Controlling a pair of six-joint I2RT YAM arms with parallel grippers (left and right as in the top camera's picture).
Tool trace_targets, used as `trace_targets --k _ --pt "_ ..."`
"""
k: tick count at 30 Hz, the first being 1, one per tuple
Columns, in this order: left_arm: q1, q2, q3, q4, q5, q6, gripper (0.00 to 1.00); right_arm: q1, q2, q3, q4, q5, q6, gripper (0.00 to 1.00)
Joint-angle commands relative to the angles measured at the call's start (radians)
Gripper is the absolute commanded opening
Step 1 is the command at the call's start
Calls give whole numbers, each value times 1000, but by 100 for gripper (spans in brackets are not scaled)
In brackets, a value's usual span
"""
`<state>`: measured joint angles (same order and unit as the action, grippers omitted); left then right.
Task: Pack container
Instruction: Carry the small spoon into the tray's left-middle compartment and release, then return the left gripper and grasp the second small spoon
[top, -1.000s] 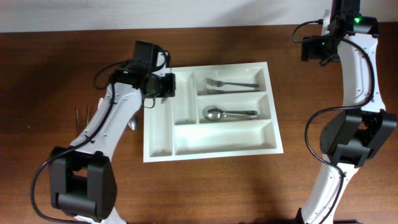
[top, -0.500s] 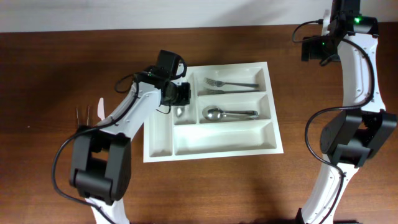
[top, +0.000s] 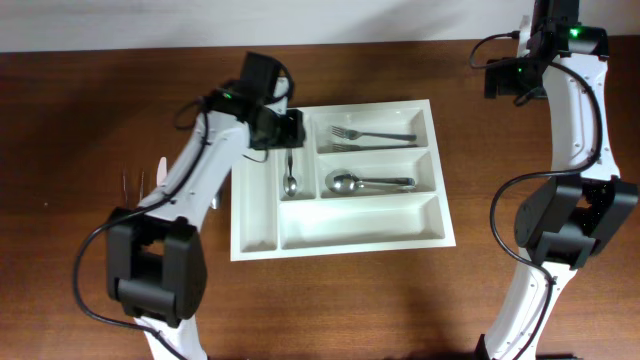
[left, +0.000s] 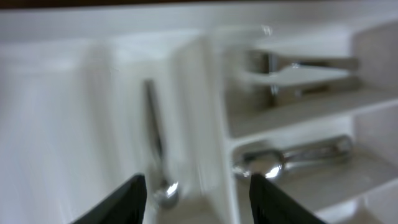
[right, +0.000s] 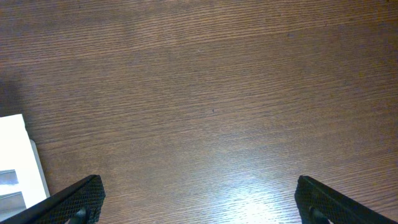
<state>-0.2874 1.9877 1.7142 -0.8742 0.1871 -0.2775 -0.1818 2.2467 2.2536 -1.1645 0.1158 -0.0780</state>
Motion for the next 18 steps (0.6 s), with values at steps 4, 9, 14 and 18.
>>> trace_targets --k 4,9,14,18 --pt "110 -42 78 -174 -132 1 55 4 -34 16 1 13 16 99" --pt "220 -41 65 -280 -143 0 56 4 -34 16 1 13 16 99" --pt "309 -40 -1 -278 -151 -22 56 4 -34 17 1 13 16 99" --pt "334 -40 -83 -222 -149 -22 56 4 -34 17 1 13 16 99"
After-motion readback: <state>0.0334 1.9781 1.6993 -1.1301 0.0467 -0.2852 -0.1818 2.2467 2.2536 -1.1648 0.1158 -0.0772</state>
